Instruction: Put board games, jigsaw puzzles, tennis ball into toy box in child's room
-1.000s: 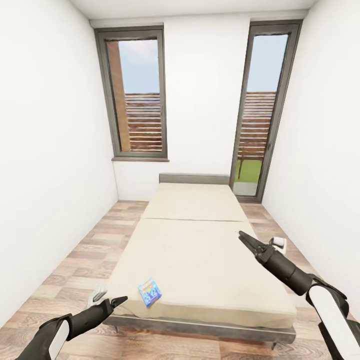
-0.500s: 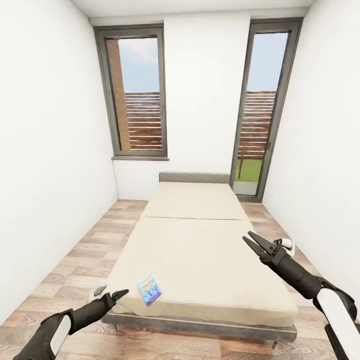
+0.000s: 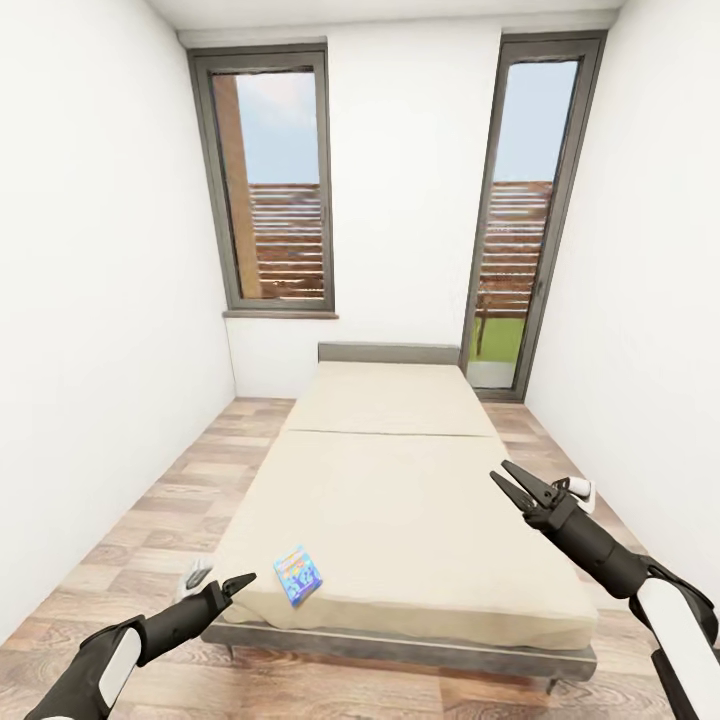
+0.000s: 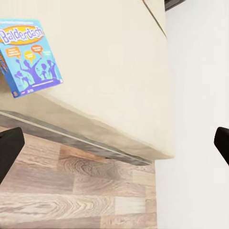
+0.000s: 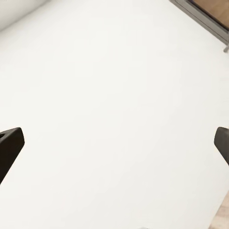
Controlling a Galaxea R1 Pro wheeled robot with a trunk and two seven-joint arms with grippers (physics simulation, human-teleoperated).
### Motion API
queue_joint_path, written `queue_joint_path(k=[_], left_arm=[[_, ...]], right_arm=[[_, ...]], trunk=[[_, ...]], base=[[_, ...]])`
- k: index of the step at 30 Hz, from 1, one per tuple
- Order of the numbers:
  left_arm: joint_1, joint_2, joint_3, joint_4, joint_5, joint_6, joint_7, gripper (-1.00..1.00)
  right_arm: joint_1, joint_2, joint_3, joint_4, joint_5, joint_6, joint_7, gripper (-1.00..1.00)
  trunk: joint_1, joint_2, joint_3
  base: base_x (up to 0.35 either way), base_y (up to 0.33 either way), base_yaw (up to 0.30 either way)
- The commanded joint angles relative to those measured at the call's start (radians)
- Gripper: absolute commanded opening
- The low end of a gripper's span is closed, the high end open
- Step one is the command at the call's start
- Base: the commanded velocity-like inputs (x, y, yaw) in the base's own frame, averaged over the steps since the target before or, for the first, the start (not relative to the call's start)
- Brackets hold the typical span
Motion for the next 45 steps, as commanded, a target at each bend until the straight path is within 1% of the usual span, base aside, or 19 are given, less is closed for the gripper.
queue_joint_path(k=[1,5,9,13,21,28,45], left_arm=[[-0.001,0.0,0.003,0.0,0.004,0.007,-0.002,1.0],[-0.001,0.001,0.007,0.0,0.005,0.007,-0.017,1.0],[-0.001,0.001,0.017,0.0,0.005,0.009,-0.05,1.0],[-0.001,0.008,0.02,0.0,0.005,0.01,-0.063,1.0],[-0.001,0.012,0.02,0.001,0.005,0.011,-0.067,1.0],[-0.001,0.017,0.02,0.001,0.019,0.011,-0.065,1.0],[-0.001,0.008,0.02,0.002,0.022,0.007,-0.061,1.0]], right_arm=[[-0.001,0.001,-0.001,0.0,-0.004,0.005,0.0,1.0],[-0.001,0.002,-0.001,0.0,-0.004,0.004,0.001,1.0],[-0.001,0.002,0.0,0.0,-0.005,0.004,0.002,1.0],[-0.001,0.002,0.0,0.0,-0.004,0.003,0.002,1.0],[-0.001,0.002,-0.002,0.0,-0.004,0.004,0.003,1.0],[-0.001,0.002,-0.002,0.0,-0.004,0.003,0.002,1.0],[-0.001,0.002,-0.002,0.011,-0.004,0.003,0.0,1.0]], trunk=[[0.004,-0.008,-0.004],[0.019,-0.036,-0.017],[0.035,-0.064,-0.029],[0.05,-0.092,-0.042],[0.081,-0.148,-0.067],[0.107,-0.197,-0.089],[0.173,-0.316,-0.142]], base=[[0.0,0.0,0.0],[0.0,0.0,0.0],[0.0,0.0,0.0],[0.0,0.0,0.0],[0.0,0.0,0.0],[0.0,0.0,0.0],[0.0,0.0,0.0]])
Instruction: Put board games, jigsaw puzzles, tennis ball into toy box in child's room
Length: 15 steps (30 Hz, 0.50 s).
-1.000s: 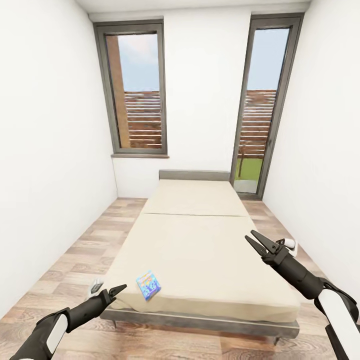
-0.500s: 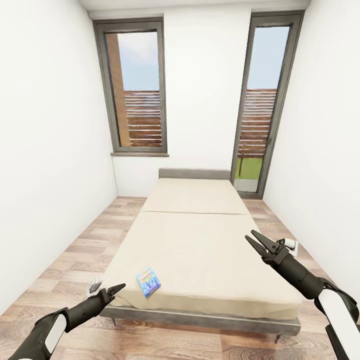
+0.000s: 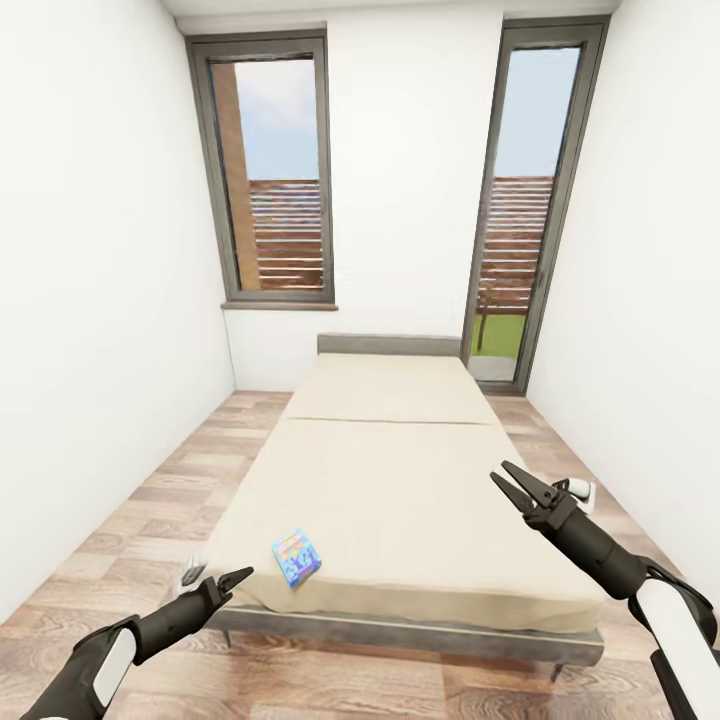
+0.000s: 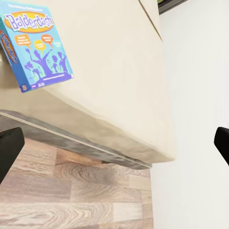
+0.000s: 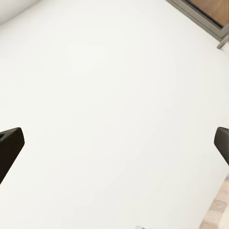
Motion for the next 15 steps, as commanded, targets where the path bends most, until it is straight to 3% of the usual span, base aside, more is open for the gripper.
queue_joint_path(k=[1,15], left_arm=[[-0.001,0.0,0.002,0.0,0.005,0.007,-0.002,1.0],[-0.001,0.008,0.003,0.0,0.006,0.01,-0.002,1.0]], right_arm=[[-0.001,0.0,-0.001,0.001,-0.004,0.006,0.0,1.0],[-0.001,0.0,-0.001,0.007,-0.005,0.007,0.005,1.0]], trunk=[[0.004,-0.008,-0.004],[0.058,-0.106,-0.048]], base=[[0.0,0.0,0.0],[0.0,0.0,0.0]])
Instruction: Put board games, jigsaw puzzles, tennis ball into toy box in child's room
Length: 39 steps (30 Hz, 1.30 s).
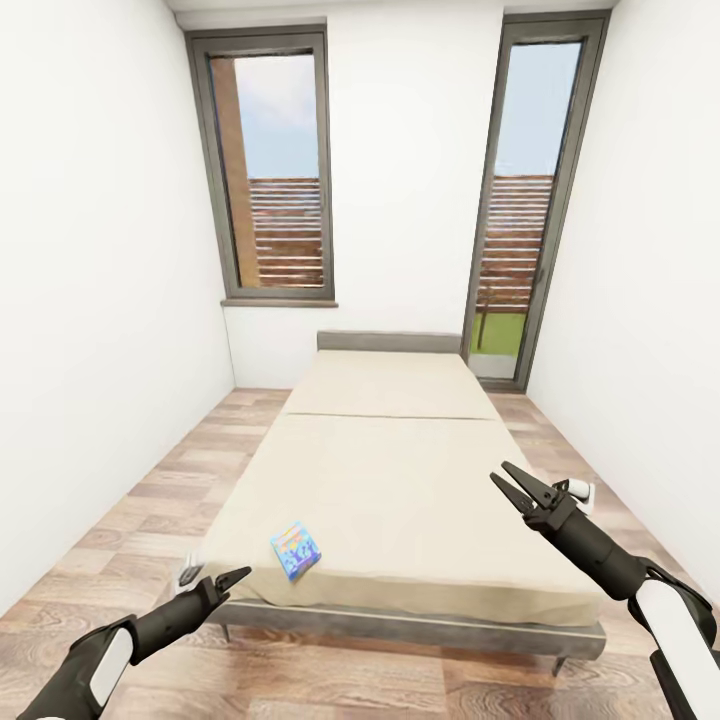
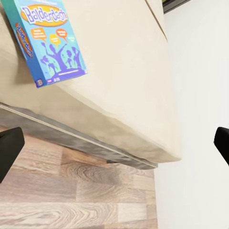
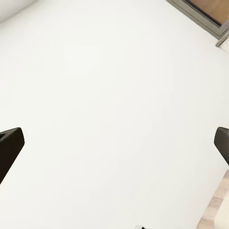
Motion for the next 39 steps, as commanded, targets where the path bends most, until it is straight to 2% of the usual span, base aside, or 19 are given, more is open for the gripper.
queue_joint_path(k=[1,9,16,20,39], left_arm=[[-0.001,0.0,0.002,0.0,0.005,0.008,-0.002,1.0],[-0.001,0.0,0.002,0.007,0.005,0.007,-0.001,1.0],[-0.001,-0.002,0.002,0.014,0.005,0.007,-0.001,1.0],[-0.001,-0.006,0.002,0.014,0.005,0.006,0.001,1.0],[-0.001,-0.001,0.004,0.014,0.006,0.009,0.004,1.0]], right_arm=[[-0.001,0.0,-0.001,0.0,-0.004,0.006,0.001,1.0],[0.001,-0.011,-0.004,0.0,-0.012,0.022,0.018,1.0],[0.014,-0.014,-0.005,-0.004,-0.009,0.026,0.137,1.0],[0.016,-0.013,-0.005,-0.002,-0.005,0.023,0.164,1.0],[0.017,-0.001,-0.004,0.001,-0.002,0.01,0.167,1.0]], trunk=[[0.004,-0.008,-0.004],[0.035,-0.064,-0.029],[0.061,-0.113,-0.051],[0.077,-0.141,-0.064],[0.15,-0.274,-0.123]], base=[[0.0,0.0,0.0],[0.0,0.0,0.0],[0.0,0.0,0.0],[0.0,0.0,0.0],[0.0,0.0,0.0]])
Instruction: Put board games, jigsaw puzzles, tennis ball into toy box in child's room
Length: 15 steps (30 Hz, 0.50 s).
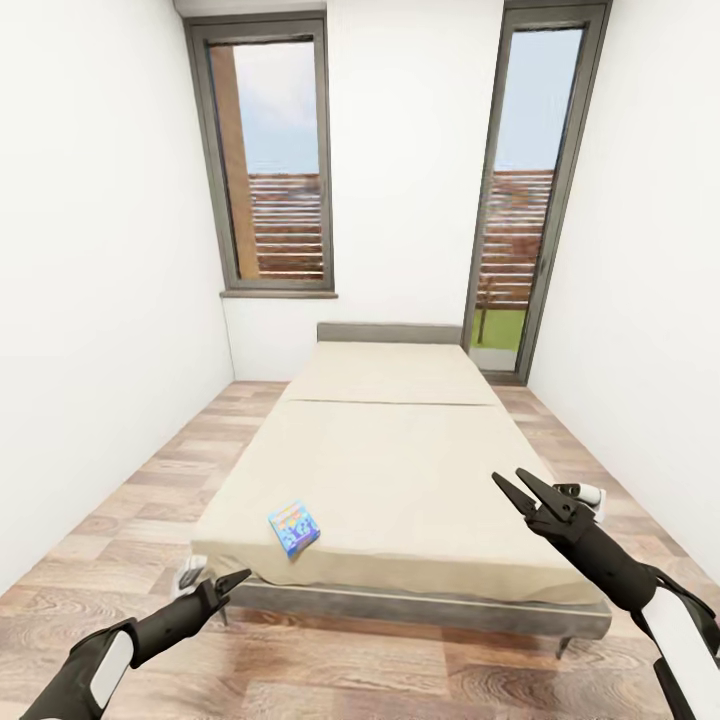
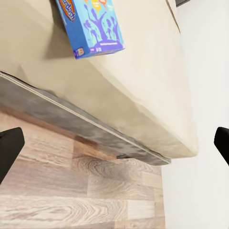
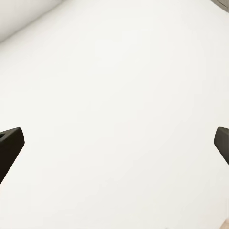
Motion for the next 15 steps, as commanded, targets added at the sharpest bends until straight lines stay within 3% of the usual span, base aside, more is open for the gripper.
queue_joint_path(k=[1,9,15], left_arm=[[-0.001,0.0,0.008,0.0,0.005,0.007,-0.001,1.0],[-0.001,-0.003,0.085,0.0,0.002,0.006,0.006,1.0],[-0.001,-0.006,0.096,0.0,0.002,0.006,0.007,1.0]], right_arm=[[0.0,0.0,0.0,0.0,-0.005,0.006,0.0,1.0],[-0.001,0.0,0.0,0.0,-0.005,0.005,0.0,1.0],[0.0,0.0,0.0,0.001,-0.005,0.005,-0.003,1.0]], trunk=[[0.004,-0.008,-0.004],[0.034,-0.064,-0.029],[0.057,-0.106,-0.048]], base=[[0.0,0.0,0.0],[0.0,0.0,0.0],[0.0,0.0,0.0]])
